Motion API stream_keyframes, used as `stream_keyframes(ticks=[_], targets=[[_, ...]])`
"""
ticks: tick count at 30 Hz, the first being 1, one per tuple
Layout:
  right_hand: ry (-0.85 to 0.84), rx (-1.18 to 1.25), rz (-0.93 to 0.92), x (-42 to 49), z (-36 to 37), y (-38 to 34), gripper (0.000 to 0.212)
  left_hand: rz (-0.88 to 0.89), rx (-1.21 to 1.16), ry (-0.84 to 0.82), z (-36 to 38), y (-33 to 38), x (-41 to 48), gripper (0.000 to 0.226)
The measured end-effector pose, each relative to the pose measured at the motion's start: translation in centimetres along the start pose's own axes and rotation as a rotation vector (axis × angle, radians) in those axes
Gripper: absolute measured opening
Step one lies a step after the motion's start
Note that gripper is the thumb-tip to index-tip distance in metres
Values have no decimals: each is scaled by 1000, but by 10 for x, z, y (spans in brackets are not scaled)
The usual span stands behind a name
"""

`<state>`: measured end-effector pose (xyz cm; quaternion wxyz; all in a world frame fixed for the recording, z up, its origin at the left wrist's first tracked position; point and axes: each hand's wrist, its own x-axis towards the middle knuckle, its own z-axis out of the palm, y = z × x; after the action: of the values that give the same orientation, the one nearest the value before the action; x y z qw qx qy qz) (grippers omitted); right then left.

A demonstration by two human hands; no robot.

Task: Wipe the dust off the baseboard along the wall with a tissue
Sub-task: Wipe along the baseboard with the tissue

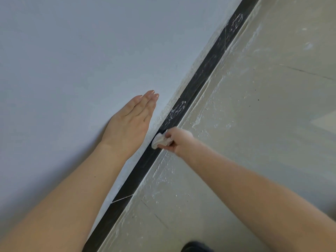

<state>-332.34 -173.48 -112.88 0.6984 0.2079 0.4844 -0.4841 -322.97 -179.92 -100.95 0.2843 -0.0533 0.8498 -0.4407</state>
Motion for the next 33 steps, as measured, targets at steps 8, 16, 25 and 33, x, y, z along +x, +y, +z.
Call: stream_keyframes(ticks=[8, 16, 25, 33], targets=[[64, 227, -254, -7, -40, -45, 22, -6, -11, 2, 3, 1, 2, 69], [-63, 4, 78, -24, 15, 39, 14, -7, 25, 24, 3, 2, 1, 64], [74, 254, -353, -15, -23, -48, 19, -27, -73, -2, 0, -1, 3, 65], [-21, -171, 147, -9, -3, 71, 43, 11, -79, -30, -8, -3, 0, 64]])
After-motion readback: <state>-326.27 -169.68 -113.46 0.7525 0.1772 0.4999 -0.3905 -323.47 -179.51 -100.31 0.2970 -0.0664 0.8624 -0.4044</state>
